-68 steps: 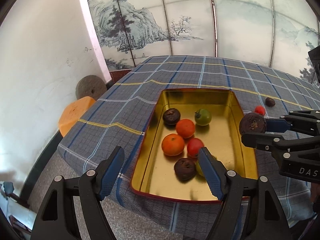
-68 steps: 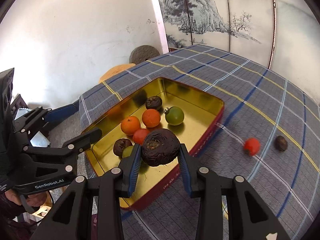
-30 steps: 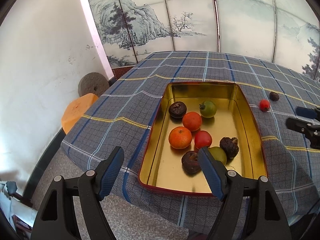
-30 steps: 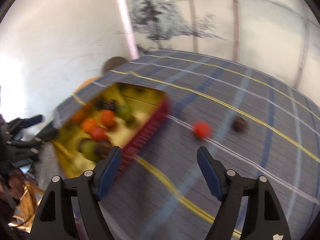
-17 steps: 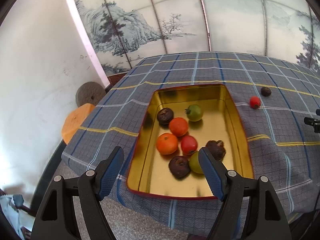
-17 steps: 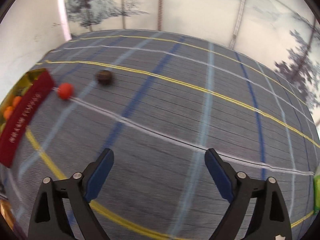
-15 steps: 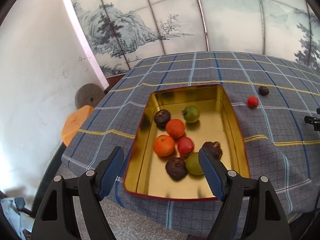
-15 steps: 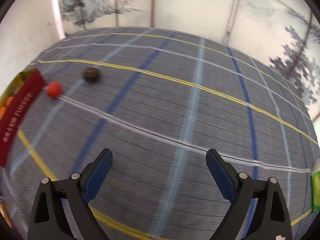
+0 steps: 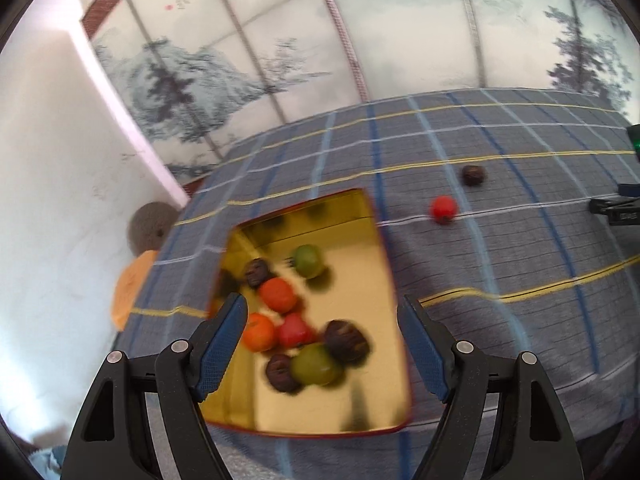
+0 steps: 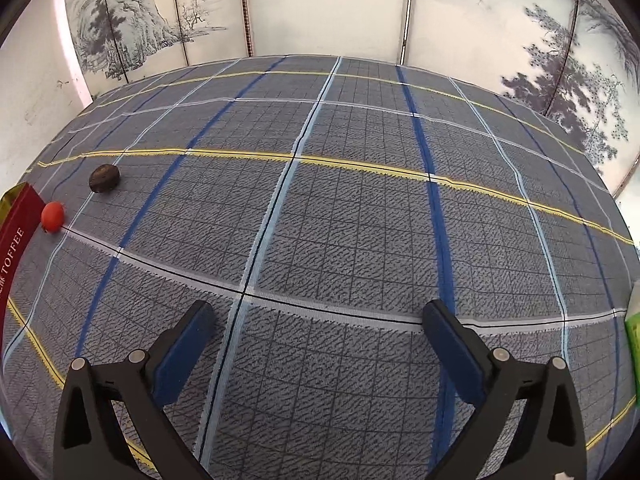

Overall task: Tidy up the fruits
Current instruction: 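Grasp the red tomato on the cloth with the left gripper, then carry the red tomato toward the tin with the left gripper while the right gripper grasps the last brown fruit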

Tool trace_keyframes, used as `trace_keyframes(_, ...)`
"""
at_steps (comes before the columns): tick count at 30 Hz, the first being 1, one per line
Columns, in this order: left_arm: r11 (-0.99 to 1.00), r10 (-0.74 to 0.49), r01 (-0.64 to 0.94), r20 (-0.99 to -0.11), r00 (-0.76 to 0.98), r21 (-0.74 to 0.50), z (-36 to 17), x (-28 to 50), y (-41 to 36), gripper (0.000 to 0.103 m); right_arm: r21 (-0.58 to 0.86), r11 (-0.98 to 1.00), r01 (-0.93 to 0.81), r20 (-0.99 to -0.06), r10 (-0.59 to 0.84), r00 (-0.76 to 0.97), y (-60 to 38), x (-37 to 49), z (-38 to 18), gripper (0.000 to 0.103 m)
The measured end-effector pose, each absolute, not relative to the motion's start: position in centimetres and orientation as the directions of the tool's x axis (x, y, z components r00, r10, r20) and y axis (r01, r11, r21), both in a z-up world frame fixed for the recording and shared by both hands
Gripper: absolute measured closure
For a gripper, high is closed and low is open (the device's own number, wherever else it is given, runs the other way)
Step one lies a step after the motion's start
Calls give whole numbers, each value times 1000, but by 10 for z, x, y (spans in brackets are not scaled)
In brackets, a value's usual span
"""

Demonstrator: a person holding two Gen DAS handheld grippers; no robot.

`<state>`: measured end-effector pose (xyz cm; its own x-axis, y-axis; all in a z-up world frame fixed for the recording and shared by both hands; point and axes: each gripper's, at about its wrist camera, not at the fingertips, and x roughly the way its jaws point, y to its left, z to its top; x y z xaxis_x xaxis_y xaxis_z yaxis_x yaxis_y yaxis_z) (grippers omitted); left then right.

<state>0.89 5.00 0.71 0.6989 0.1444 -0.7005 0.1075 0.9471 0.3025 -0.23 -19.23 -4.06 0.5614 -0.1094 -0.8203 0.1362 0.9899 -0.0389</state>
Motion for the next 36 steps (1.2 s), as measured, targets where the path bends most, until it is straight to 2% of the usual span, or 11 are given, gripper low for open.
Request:
trace_keyframes(9,937,-134,336,-794,593,93,9,70,0,25,-35,990,133,-820,-105,563,-192,-4,-41,0)
trace_keyframes(15,928,-116,358,-830,545,105,-15,120,-35,25,-35,990,133,-820,-105,563,-192,-4,-41,0)
trace_keyframes(22,946,-78,308,-858,508,97,-46,167,-41,28,-34,990,133,-820,-104,563,-192,-4,-41,0)
trace_keyframes(25,946,-41,302,-885,464,115,-62,180,-45,37,-34,990,133,-820,-104,563,-193,-4,-41,0)
trace_keyframes(27,951,-68,302,-910,409,64,-72,184,-42,72,-34,990,133,-820,-104,563,-193,-4,-41,0)
trace_keyframes(32,960,-131,278,-916,379,-22,-71,176,-37,73,-33,990,133,-820,-104,563,-193,-4,-41,0)
trace_keyframes(36,959,-184,276,-882,434,-65,-46,140,-36,72,-30,991,133,-819,-101,565,-194,-5,-41,0)
